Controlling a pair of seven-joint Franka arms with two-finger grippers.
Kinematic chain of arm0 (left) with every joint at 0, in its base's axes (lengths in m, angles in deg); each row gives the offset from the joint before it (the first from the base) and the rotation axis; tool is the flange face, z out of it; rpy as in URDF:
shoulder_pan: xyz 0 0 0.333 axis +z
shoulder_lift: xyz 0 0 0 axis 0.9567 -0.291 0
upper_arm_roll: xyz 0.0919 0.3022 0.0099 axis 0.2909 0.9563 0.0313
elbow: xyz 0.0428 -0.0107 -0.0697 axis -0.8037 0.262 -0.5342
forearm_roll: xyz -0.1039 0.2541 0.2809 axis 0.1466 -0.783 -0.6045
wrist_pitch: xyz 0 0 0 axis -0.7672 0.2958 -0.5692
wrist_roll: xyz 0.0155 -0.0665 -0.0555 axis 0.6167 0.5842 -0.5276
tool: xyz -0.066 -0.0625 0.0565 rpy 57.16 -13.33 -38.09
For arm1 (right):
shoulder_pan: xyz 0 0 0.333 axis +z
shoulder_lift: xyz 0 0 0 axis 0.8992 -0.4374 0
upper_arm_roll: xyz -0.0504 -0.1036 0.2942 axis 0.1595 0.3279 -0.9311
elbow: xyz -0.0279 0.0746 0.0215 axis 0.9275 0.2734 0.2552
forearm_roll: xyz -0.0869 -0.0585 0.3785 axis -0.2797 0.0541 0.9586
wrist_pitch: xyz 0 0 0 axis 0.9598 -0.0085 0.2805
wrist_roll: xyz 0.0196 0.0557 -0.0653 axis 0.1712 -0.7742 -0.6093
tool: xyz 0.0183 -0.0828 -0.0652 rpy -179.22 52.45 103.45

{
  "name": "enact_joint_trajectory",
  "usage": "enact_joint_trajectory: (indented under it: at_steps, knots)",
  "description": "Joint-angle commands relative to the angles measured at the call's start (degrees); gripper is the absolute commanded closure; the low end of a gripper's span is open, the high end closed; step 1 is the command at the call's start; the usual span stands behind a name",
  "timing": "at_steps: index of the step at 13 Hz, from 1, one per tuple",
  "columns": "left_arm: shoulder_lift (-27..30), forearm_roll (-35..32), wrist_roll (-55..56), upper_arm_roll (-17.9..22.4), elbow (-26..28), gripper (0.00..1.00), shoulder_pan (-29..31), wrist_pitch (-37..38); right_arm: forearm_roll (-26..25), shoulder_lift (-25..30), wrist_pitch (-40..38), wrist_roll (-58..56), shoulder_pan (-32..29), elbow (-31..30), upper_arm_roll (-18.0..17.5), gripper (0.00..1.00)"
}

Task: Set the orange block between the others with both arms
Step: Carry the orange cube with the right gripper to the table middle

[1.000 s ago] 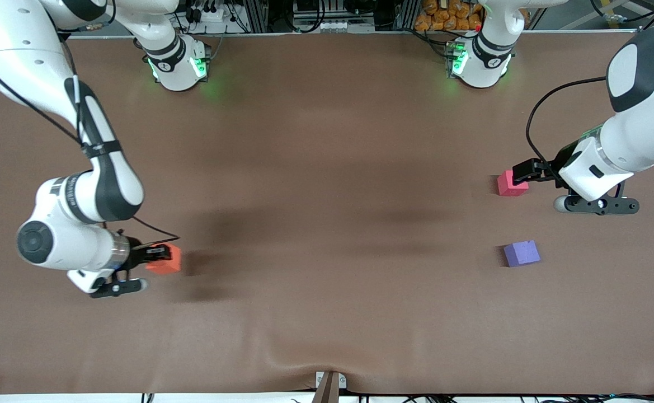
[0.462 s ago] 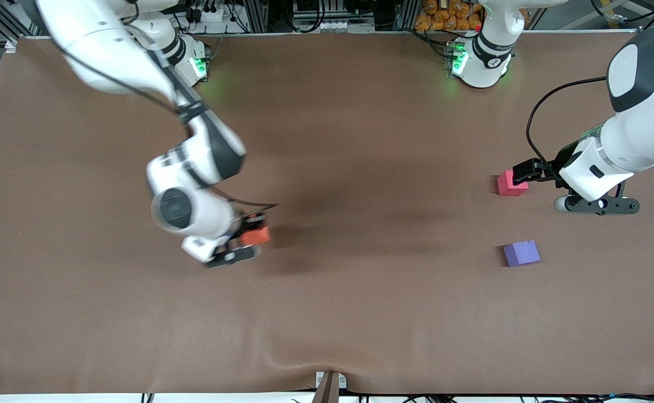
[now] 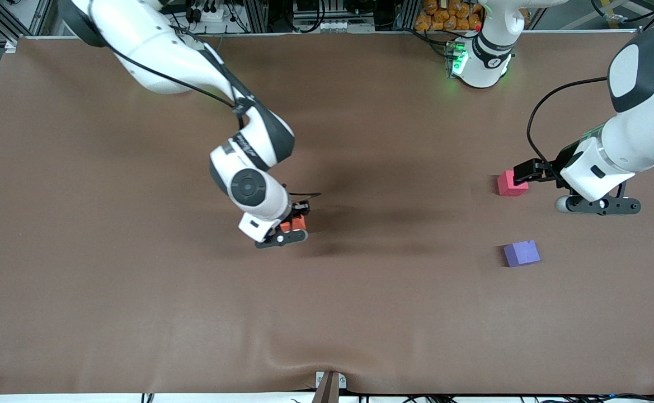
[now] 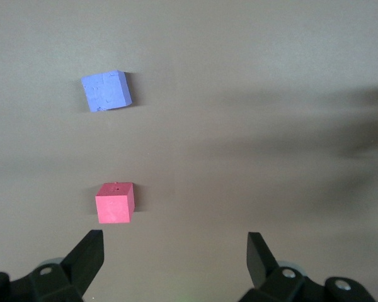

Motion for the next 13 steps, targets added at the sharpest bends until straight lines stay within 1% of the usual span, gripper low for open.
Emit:
enact_joint_trajectory:
  at_steps: [1, 3, 4, 5, 6, 7, 10, 11, 13]
  knots:
    - [-0.3, 1.0, 0.5, -0.2, -0.5, 0.00, 0.4, -0.1, -1.2, -3.4, -0.6, 3.6, 3.8, 4.6, 3.1, 0.99]
    - [-0.3, 1.0, 0.5, -0.1, -0.4, 0.00, 0.3, -0.1, -1.1, -3.8, -0.7, 8.0, 3.9, 4.6, 3.2, 0.96]
    - [-0.3, 1.0, 0.5, -0.2, -0.4, 0.00, 0.3, -0.1, -1.1, -4.1, -0.7, 10.0, 3.8, 4.6, 3.2, 0.91]
    - [-0.3, 1.0, 0.5, -0.2, -0.5, 0.00, 0.1, -0.1, -1.2, -4.6, -0.7, 10.8, 3.8, 4.6, 3.2, 0.68]
    - [-0.4, 1.0, 0.6, -0.2, -0.3, 0.00, -0.1, -0.1, -1.3, -4.6, -0.6, 10.8, 3.8, 4.6, 3.2, 0.01]
    - [-0.4, 1.0, 0.8, -0.2, 0.4, 0.00, -0.3, 0.0, -1.4, -4.5, -0.7, 10.7, 3.8, 4.6, 3.2, 0.00]
    - [-0.4, 1.0, 0.4, -0.2, 0.0, 0.00, -0.5, -0.1, -1.2, -2.3, -2.3, 10.3, 2.6, 5.3, 3.2, 0.00]
    - [-0.5, 1.1, 0.6, -0.2, 0.0, 0.00, -0.8, -0.3, -1.2, -1.9, -4.6, 10.2, 1.6, 6.7, 3.4, 0.00]
    - [-0.7, 2.3, 0.7, -0.2, 0.0, 0.00, -2.2, -1.6, -1.0, 0.2, -10.1, 9.2, -2.9, 10.1, 3.3, 0.00]
